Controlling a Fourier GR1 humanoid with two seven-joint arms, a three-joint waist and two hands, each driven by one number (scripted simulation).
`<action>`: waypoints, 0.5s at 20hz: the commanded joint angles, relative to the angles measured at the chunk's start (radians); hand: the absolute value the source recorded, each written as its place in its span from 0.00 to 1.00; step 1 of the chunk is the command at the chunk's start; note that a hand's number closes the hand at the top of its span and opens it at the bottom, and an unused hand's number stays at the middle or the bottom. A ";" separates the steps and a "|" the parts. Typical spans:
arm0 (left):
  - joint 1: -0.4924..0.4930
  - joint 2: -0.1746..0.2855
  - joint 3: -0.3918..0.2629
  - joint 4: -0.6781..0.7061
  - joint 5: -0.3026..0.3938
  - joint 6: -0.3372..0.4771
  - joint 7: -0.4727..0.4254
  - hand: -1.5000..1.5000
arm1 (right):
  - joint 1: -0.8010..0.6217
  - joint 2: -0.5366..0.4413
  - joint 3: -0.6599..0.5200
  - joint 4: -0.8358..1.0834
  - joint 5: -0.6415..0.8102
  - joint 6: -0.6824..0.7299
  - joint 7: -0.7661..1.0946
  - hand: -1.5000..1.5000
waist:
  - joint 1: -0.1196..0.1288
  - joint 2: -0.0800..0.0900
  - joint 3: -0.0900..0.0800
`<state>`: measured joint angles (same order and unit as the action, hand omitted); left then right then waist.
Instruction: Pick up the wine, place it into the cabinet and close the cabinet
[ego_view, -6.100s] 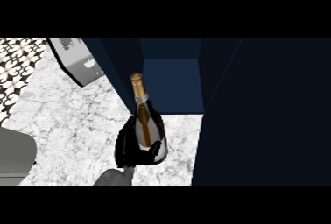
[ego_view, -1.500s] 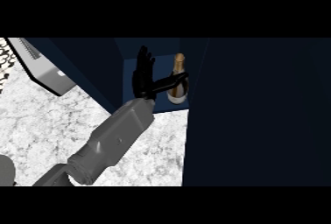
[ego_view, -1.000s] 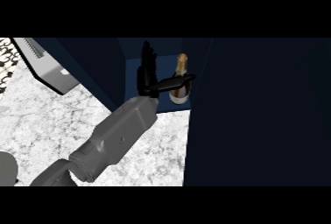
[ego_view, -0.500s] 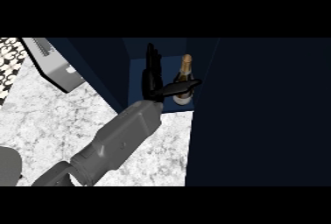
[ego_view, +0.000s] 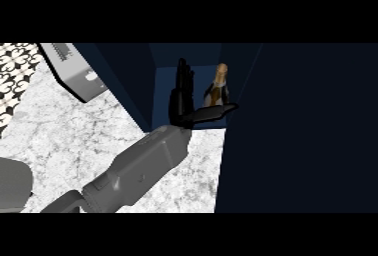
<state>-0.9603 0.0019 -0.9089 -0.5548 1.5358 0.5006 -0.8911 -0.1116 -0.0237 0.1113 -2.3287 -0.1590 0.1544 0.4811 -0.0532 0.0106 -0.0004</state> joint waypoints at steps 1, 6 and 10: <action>0.003 -0.002 -0.031 -0.043 0.023 0.059 -0.041 0.00 | 0.032 -0.002 -0.006 -0.031 -0.013 0.006 -0.011 0.00 | -0.004 -0.001 0.000; 0.102 -0.002 -0.060 -0.107 -0.004 0.052 -0.110 0.00 | 0.005 0.012 0.037 -0.026 0.037 -0.027 0.035 0.00 | 0.020 -0.005 0.000; 0.106 0.001 0.004 -0.072 -0.100 -0.013 -0.048 0.00 | 0.046 -0.013 -0.031 -0.081 -0.014 -0.023 0.052 0.00 | 0.043 -0.011 0.000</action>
<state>-0.8740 0.0031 -0.9416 -0.6493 1.4954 0.5262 -0.9388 -0.0952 -0.0255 0.1099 -2.3538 -0.1457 0.1391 0.5011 -0.0246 0.0037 -0.0003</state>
